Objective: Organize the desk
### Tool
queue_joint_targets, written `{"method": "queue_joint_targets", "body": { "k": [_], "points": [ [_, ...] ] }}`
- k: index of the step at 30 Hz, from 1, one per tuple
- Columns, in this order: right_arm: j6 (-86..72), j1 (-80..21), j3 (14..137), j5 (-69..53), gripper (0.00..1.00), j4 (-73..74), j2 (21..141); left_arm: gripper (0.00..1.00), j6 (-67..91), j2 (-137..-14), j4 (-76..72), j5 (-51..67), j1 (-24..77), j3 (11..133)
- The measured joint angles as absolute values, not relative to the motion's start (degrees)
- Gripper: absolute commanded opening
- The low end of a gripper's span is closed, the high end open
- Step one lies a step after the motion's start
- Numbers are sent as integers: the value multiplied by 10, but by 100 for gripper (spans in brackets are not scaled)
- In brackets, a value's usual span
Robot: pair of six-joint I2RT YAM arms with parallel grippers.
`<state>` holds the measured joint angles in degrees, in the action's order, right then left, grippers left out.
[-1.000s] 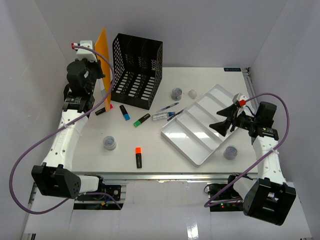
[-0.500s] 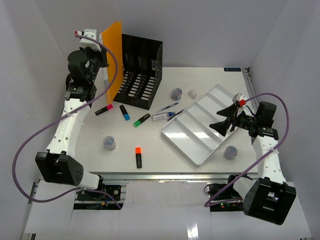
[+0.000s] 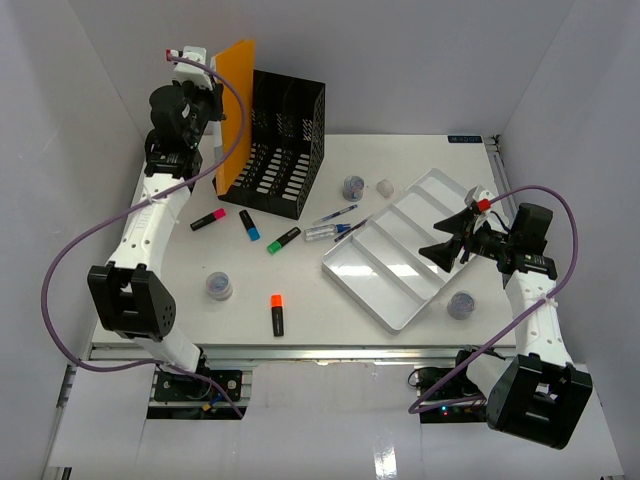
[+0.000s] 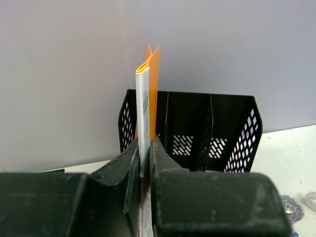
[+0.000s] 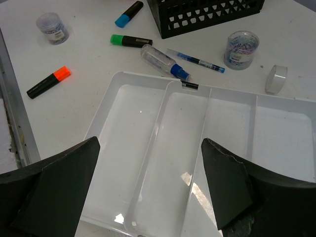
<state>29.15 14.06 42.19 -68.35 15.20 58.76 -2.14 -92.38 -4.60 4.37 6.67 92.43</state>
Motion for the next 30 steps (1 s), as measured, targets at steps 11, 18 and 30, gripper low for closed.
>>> {"method": "queue_joint_targets", "body": {
  "k": [11, 18, 30],
  "points": [
    [292, 141, 422, -677, 90, 152, 594, 0, 30, -995, -142, 106, 18, 931],
    [297, 141, 422, -675, 90, 153, 595, 0, 88, -988, -308, 181, -22, 803],
    [302, 141, 422, -675, 90, 153, 597, 72, 112, -962, -399, 229, -52, 709]
  ]
}}
